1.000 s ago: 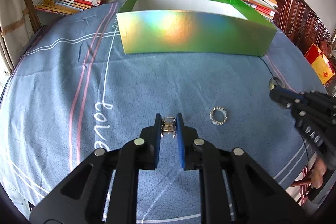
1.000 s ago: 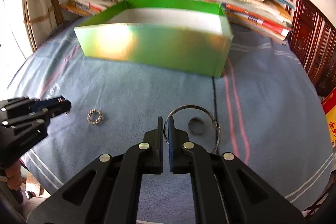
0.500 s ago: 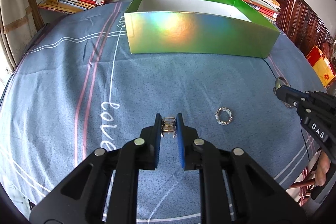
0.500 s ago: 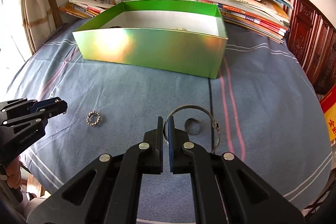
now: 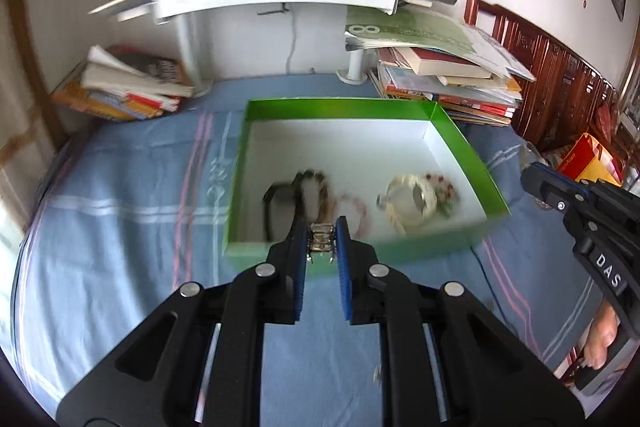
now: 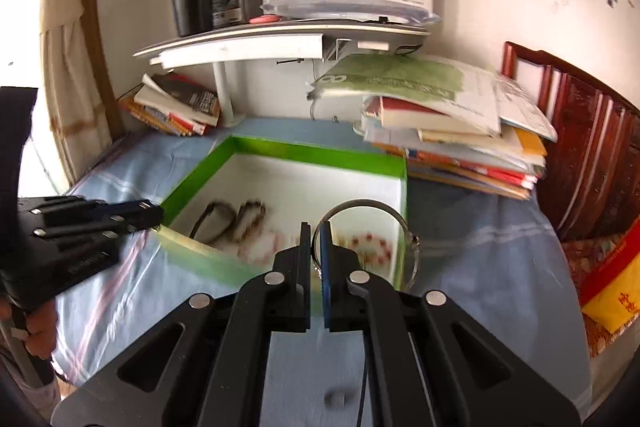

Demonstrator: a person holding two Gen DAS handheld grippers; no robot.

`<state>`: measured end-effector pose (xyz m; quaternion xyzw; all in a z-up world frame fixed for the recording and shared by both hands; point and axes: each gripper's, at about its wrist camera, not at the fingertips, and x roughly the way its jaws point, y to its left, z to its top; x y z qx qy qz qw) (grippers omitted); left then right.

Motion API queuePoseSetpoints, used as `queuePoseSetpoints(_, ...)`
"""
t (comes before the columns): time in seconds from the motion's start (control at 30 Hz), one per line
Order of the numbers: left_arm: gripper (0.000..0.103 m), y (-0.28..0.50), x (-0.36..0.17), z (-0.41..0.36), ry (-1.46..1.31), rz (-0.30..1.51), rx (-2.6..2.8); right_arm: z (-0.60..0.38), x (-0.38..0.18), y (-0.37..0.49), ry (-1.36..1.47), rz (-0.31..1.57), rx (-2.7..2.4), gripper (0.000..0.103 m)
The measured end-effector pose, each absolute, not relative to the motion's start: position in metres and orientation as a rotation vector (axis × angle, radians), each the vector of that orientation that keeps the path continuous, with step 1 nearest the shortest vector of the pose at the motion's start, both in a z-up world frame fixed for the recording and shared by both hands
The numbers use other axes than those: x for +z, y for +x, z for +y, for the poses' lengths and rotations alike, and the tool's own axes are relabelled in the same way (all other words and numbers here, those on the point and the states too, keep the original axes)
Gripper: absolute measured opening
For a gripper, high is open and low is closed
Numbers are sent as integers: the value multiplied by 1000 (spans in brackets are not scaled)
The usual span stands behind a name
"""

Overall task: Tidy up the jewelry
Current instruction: 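Carry the charm and bangle into the green box and open both tools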

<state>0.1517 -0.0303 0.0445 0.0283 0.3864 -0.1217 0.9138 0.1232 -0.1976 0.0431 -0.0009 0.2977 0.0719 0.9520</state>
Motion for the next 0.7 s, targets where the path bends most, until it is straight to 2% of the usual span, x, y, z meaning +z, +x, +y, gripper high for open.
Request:
queuePoseSetpoints(0.17,14,210,17,-47,79,880,-200,-194,5,188,-16,729,109,5)
queuePoseSetpoints(0.4,15,240,-16,-56,86,932,-195,-198,-28,216,9,811,85,6)
queuePoseSetpoints(0.43,17,241,-16,-57,89,928,-192,-199,-27,215,8,805,81,8)
queuePoseSetpoints(0.47,21,241,-16,-58,92,916,-186,-200,-25,212,12,793,79,17)
queuePoseSetpoints(0.5,41,240,-15,-58,95,903,-178,-201,-22,209,16,782,74,23)
queuePoseSetpoints(0.53,54,238,-12,-58,97,881,-167,-204,-17,204,23,765,64,35)
queuePoseSetpoints(0.57,54,236,-9,-58,100,864,-159,-206,-11,195,32,744,61,38)
queuePoseSetpoints(0.7,54,205,9,-50,128,800,-136,-214,8,148,24,683,69,39)
